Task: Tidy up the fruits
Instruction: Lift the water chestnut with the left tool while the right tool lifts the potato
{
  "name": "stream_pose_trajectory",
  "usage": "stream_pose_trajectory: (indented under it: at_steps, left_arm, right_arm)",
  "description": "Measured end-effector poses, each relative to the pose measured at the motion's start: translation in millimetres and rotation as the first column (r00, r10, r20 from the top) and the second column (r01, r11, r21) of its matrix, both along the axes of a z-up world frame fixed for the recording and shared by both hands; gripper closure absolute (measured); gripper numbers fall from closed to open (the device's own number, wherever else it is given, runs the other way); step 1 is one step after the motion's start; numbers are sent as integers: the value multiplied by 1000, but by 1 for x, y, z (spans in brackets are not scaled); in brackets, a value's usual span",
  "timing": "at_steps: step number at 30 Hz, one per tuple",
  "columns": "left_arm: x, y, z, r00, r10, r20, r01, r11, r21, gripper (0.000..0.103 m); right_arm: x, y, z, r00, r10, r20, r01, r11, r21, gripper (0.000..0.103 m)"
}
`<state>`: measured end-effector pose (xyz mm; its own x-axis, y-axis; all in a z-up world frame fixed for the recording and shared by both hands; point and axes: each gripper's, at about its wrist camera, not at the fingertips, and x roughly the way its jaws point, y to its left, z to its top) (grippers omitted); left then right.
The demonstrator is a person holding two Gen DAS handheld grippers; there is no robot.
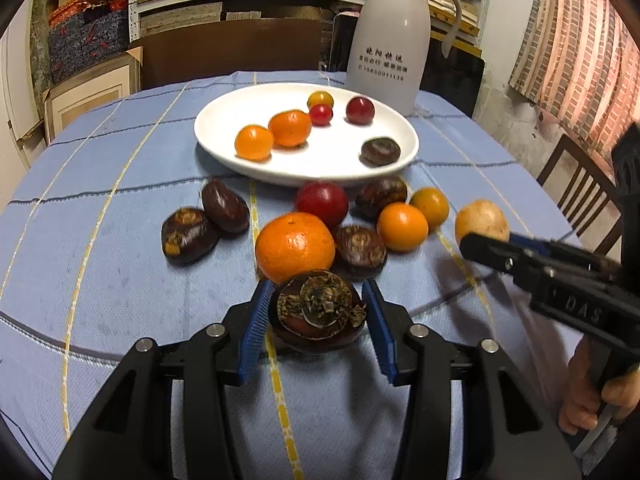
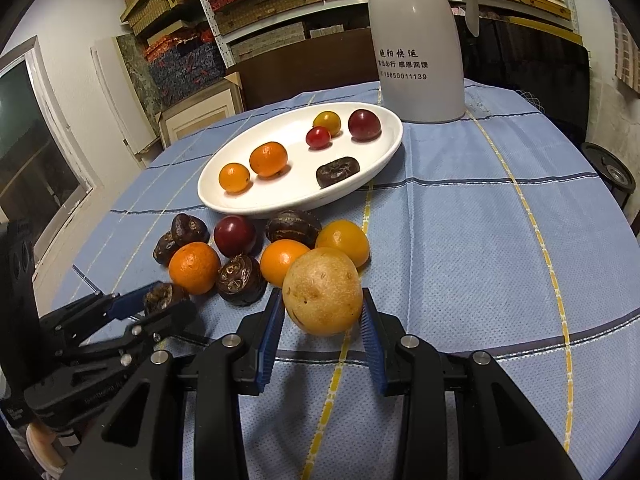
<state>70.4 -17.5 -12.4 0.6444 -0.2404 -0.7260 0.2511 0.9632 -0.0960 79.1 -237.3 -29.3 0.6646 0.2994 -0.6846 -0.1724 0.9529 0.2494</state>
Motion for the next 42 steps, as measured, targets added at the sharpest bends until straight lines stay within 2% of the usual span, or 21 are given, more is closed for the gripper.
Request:
stream_pose_trajectory:
  at_steps: [5, 9, 14, 20, 24, 30, 37, 40, 42]
  left_arm:
    - [15, -3, 21, 999, 11, 30, -11, 1000, -8, 58]
    - [38, -8, 36, 999, 7, 36, -6, 1000, -28, 59]
    - [46, -2, 30, 999, 15, 30, -13, 998, -57, 59]
    - [49, 15, 23, 999, 45, 13, -43, 994, -102, 59]
    - [42, 18, 23, 1000, 13, -12, -15, 993, -121, 62]
    - [1, 23, 24, 1000, -16, 6, 17, 989, -146, 62]
    - [-6, 6, -1, 997, -51, -51, 48, 997, -61, 61]
    - [-10, -7, -3, 997, -74, -34, 74, 997, 17, 61]
    - [-11, -9, -3, 996, -80, -33, 81, 996, 33, 61]
  right_arm:
    - [7, -10, 8, 1000, -20, -1, 20, 999, 45, 65]
    - [27, -19, 24, 999, -47, 6, 47, 998, 37, 65]
    - [45, -37, 40, 996, -87, 37, 85, 995, 46, 65]
    - [50, -44, 22, 995, -100, 15, 99, 992, 75, 65]
    - [49, -41, 18, 996, -83, 10, 83, 995, 64, 65]
    - [49, -38, 14, 998, -64, 0, 64, 996, 61, 65]
    - [46, -39, 16, 998, -62, 4, 62, 996, 71, 65]
    - [45, -40, 16, 998, -58, 3, 58, 996, 74, 65]
    - [45, -41, 17, 998, -56, 3, 56, 996, 76, 65]
